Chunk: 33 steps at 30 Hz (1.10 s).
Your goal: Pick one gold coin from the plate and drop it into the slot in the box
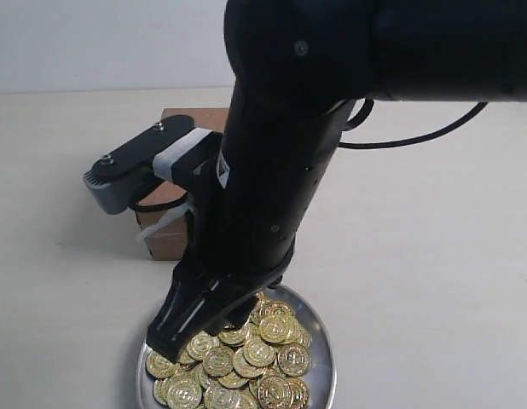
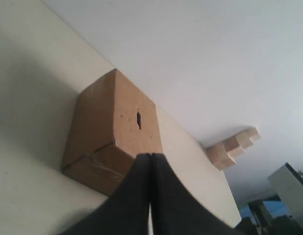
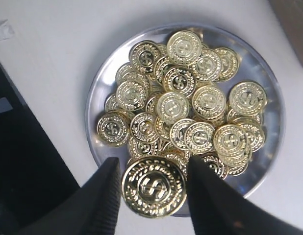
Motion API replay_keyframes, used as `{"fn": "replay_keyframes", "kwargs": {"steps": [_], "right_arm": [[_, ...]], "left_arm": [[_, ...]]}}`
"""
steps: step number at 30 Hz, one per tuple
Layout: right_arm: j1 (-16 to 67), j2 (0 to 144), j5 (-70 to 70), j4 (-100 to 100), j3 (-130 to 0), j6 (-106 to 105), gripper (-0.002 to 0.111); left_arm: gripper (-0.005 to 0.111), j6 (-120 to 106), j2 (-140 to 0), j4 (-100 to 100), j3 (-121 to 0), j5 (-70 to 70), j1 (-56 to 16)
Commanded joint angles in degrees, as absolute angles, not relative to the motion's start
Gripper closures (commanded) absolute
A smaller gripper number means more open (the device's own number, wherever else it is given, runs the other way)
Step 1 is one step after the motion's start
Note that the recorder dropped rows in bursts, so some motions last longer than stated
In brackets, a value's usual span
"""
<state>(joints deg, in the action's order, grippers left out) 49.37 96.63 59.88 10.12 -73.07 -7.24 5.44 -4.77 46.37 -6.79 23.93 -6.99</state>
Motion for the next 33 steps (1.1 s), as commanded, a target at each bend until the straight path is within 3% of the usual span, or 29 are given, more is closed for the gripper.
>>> {"fn": "replay_keyframes", "kwargs": {"steps": [1,9,21,33], "right_arm": [[49.29,94.07,60.9,11.16,-72.92,-11.5,0.074],[49.29,90.3,64.17,12.02,-72.92,-17.66,0.076],[49.29,89.82,63.32,12.02,-72.92,-22.23,0.076],[49.29,89.82,63.32,12.02,-72.92,-23.93,0.076]], "left_arm": [[0.106,-5.95,-4.95,57.39,-7.28,28.73,-7.4],[0.092,-8.22,-15.59,63.91,-7.28,39.1,-7.4],[0.063,-37.07,-38.67,86.22,-9.73,47.21,-7.4],[0.063,-47.06,-68.5,81.73,-26.15,68.35,-7.4]]}}
